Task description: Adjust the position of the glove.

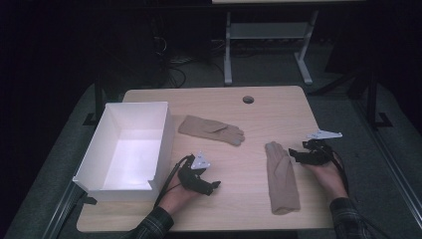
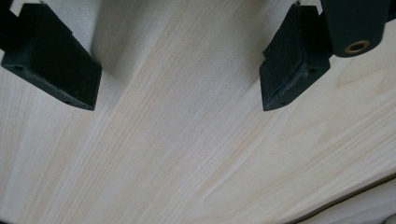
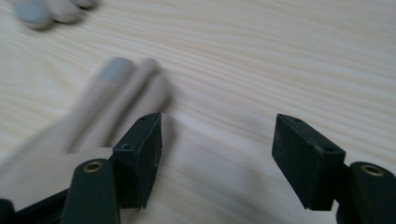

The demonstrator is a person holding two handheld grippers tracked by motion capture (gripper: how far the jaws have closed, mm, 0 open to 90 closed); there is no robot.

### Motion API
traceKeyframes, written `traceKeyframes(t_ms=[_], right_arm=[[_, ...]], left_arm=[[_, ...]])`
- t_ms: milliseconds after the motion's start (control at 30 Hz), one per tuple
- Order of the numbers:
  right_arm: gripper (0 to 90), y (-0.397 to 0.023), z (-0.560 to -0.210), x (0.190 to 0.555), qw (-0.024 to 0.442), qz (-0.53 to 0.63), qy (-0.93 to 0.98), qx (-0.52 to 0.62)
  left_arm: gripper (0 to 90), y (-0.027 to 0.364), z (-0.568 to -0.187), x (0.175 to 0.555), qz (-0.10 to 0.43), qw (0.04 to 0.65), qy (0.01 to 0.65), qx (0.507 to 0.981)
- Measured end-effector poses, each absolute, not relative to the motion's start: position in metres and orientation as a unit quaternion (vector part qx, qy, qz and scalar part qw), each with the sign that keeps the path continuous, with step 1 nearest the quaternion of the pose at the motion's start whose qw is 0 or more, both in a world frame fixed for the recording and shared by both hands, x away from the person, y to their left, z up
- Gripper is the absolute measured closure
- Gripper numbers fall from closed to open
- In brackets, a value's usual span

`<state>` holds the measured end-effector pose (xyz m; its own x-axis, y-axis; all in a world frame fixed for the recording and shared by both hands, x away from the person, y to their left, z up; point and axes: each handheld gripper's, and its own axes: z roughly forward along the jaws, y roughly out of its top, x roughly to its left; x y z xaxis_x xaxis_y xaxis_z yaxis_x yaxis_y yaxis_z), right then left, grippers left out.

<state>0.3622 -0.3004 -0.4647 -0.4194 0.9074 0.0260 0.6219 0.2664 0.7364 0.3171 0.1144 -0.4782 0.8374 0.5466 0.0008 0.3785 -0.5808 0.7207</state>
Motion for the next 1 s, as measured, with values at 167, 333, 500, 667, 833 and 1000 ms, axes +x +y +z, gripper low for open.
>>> traceKeyframes(t_ms=[167, 333, 500, 667, 833, 1000], right_arm=[[28.2, -0.312, -0.475, 0.37, 0.218, 0.327, 0.76, 0.518], [23.1, -0.319, -0.483, 0.37, 0.213, 0.338, 0.756, 0.519], [22.6, -0.319, -0.483, 0.37, 0.213, 0.337, 0.756, 0.519], [20.9, -0.319, -0.483, 0.37, 0.211, 0.337, 0.756, 0.52], [20.3, -0.319, -0.483, 0.37, 0.211, 0.336, 0.756, 0.52], [20.4, -0.319, -0.483, 0.37, 0.211, 0.336, 0.756, 0.52]], left_arm=[[12.1, 0.114, -0.478, 0.317, 0.112, 0.375, 0.262, 0.882], [13.8, 0.114, -0.478, 0.317, 0.112, 0.377, 0.26, 0.882], [41.0, 0.114, -0.474, 0.318, 0.113, 0.382, 0.256, 0.88], [69.3, 0.112, -0.466, 0.328, 0.103, 0.368, 0.28, 0.88], [89.5, 0.113, -0.456, 0.345, 0.075, 0.39, 0.315, 0.862], [89.5, 0.102, -0.445, 0.361, 0.097, 0.394, 0.305, 0.861]])
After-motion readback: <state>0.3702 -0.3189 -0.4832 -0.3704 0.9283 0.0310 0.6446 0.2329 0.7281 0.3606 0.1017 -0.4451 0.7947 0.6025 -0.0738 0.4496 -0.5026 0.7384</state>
